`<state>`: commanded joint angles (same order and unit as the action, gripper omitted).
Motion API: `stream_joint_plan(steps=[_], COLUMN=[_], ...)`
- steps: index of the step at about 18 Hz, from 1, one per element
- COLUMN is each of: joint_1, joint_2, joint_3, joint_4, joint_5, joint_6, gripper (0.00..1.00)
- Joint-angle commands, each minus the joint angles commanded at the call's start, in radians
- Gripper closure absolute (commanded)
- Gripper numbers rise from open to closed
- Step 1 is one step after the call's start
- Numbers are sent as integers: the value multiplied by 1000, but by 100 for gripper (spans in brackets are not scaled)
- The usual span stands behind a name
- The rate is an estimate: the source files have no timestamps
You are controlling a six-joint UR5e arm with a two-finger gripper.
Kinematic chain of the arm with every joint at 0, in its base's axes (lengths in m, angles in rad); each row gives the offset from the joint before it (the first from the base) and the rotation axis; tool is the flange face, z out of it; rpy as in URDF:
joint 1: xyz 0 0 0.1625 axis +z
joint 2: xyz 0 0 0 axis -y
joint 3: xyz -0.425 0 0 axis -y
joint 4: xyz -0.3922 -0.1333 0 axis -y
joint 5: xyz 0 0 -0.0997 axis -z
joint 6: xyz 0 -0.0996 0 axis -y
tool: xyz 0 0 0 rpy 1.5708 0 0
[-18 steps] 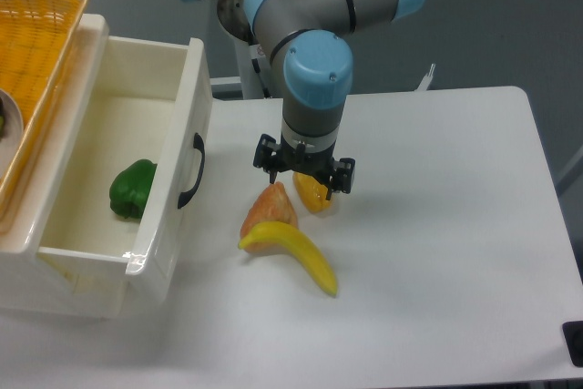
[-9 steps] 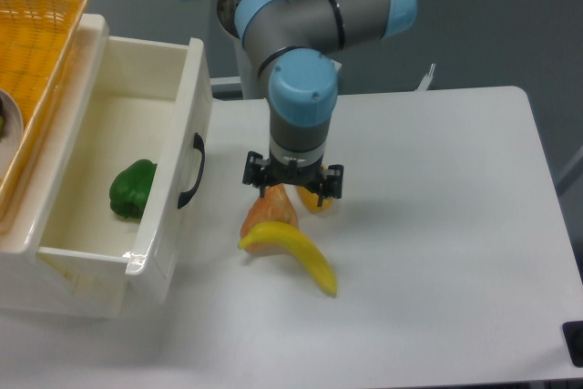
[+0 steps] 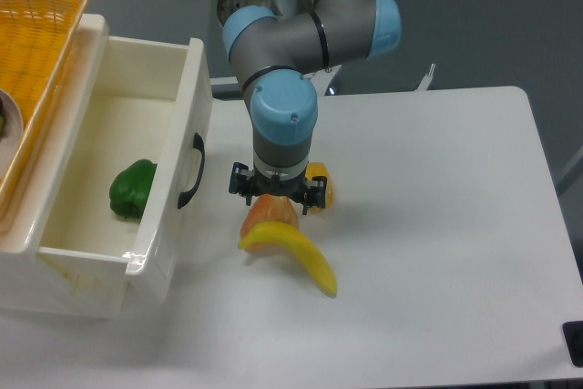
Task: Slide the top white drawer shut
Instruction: 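Lower the gripper beside the drawer front near its black handle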
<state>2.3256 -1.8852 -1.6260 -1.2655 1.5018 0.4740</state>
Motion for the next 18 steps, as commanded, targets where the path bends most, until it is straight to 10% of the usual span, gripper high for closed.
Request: stream_joint_plan(steps=[18], joint_1=[-32], joint_2=[0], joint_3=[-46], joint_4=[-5], joint_5=[-40], joint_6=[2], gripper=[0])
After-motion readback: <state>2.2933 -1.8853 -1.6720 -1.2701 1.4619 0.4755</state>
